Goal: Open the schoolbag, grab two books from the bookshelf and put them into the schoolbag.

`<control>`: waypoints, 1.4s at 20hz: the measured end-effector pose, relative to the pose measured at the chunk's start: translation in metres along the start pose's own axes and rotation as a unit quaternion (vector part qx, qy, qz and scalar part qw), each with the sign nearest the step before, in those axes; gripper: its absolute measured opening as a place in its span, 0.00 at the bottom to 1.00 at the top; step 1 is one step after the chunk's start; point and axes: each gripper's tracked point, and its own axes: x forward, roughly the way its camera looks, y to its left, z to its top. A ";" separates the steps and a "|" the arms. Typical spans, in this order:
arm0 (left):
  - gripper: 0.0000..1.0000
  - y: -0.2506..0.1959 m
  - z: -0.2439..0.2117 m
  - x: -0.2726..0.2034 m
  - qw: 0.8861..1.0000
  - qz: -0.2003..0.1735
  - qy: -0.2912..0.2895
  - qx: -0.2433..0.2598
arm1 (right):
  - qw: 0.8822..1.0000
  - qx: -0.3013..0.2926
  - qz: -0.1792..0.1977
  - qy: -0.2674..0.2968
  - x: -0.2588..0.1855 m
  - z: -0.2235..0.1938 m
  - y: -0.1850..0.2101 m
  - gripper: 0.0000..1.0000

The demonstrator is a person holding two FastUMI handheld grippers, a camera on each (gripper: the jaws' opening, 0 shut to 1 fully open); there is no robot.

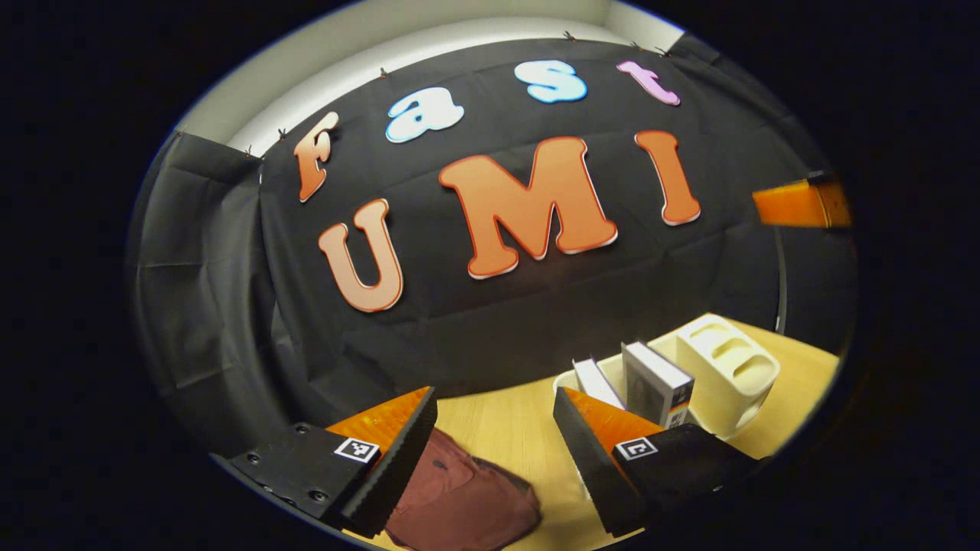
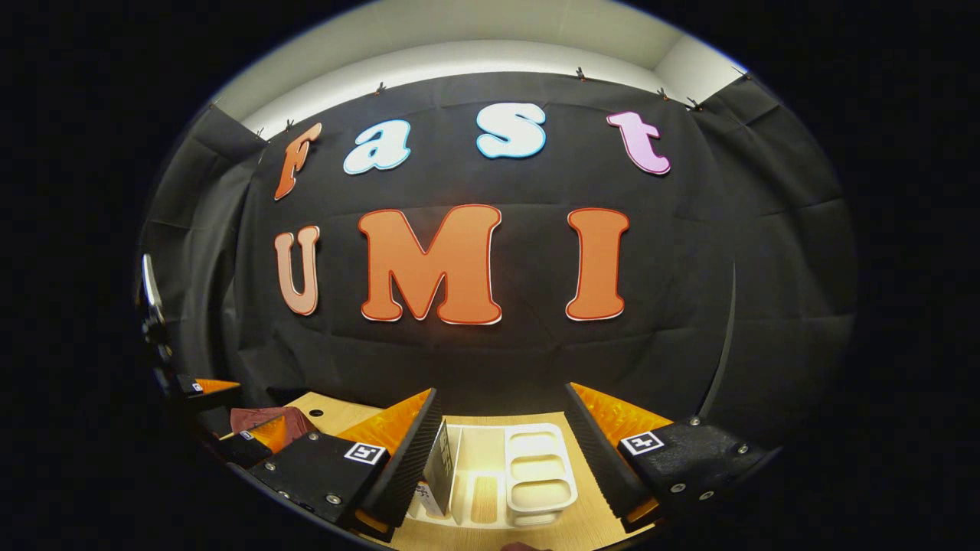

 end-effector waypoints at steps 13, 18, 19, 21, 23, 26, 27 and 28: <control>0.98 -0.027 -0.190 0.001 0.963 -0.048 0.172 0.204 | 0.999 -0.015 -0.021 0.034 0.001 -0.029 -0.014 0.96; 0.98 -0.034 -0.244 -0.012 0.943 -0.065 0.231 0.230 | 0.999 -0.016 -0.022 0.046 0.005 -0.038 -0.016 0.96; 0.98 -0.032 -0.253 -0.013 0.938 -0.064 0.243 0.237 | 0.999 -0.017 -0.023 0.045 0.005 -0.039 -0.017 0.96; 0.98 -0.031 -0.269 -0.013 0.932 -0.066 0.256 0.249 | 0.999 -0.016 -0.022 0.047 0.006 -0.040 -0.016 0.95; 0.98 -0.032 -0.285 -0.019 0.926 -0.069 0.269 0.256 | 0.998 -0.014 -0.023 0.049 0.007 -0.042 -0.017 0.95; 0.98 -0.025 -0.293 -0.020 0.922 -0.052 0.271 0.271 | 0.998 -0.011 -0.026 0.049 0.006 -0.044 -0.020 0.95; 0.98 -0.023 -0.297 -0.020 0.922 -0.046 0.274 0.270 | 0.998 -0.011 -0.027 0.049 0.006 -0.045 -0.023 0.95; 0.98 -0.020 -0.298 -0.019 0.922 -0.039 0.276 0.268 | 0.998 -0.010 -0.028 0.050 0.006 -0.046 -0.023 0.95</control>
